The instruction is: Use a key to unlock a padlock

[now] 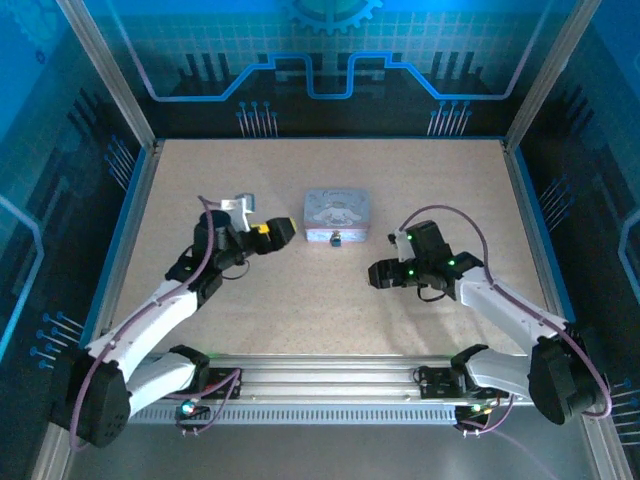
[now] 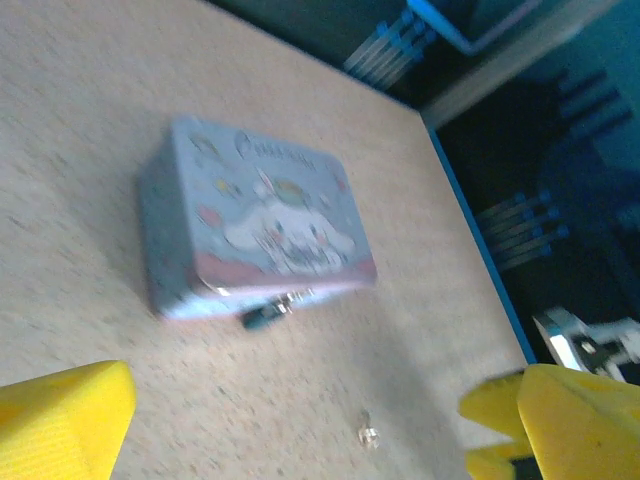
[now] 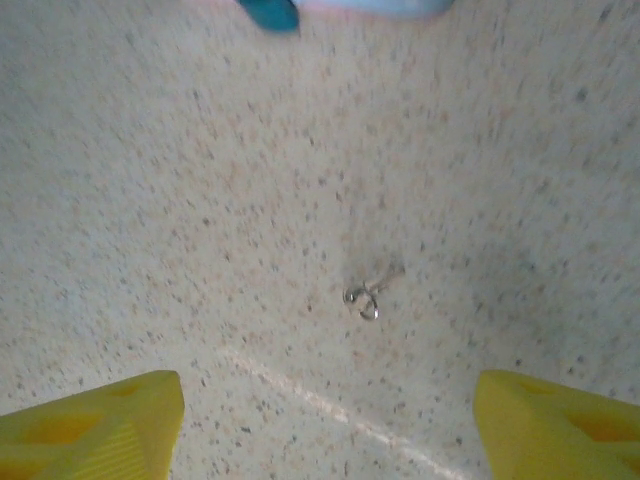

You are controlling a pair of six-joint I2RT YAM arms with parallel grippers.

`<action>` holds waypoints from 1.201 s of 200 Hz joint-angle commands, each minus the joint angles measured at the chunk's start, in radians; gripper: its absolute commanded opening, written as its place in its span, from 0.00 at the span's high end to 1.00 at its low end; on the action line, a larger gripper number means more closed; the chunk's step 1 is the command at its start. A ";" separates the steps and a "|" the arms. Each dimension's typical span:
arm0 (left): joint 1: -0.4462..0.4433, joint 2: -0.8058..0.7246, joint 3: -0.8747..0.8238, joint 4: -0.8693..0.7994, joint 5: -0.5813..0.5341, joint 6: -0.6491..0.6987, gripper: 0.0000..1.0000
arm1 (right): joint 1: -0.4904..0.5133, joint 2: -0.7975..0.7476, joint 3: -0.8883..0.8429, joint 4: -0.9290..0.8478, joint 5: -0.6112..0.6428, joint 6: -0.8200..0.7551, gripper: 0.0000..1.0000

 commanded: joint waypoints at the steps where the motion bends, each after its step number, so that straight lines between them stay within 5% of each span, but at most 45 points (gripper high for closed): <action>1: -0.068 0.073 -0.011 0.058 0.005 -0.049 0.01 | 0.029 0.066 0.044 -0.045 -0.007 0.028 0.26; 51: -0.141 0.164 0.003 0.132 -0.016 -0.066 0.01 | 0.057 0.194 0.086 -0.019 0.027 0.041 0.33; 240: -0.143 0.097 0.028 0.054 -0.084 -0.023 0.01 | 0.094 0.414 0.172 -0.002 0.120 0.064 0.63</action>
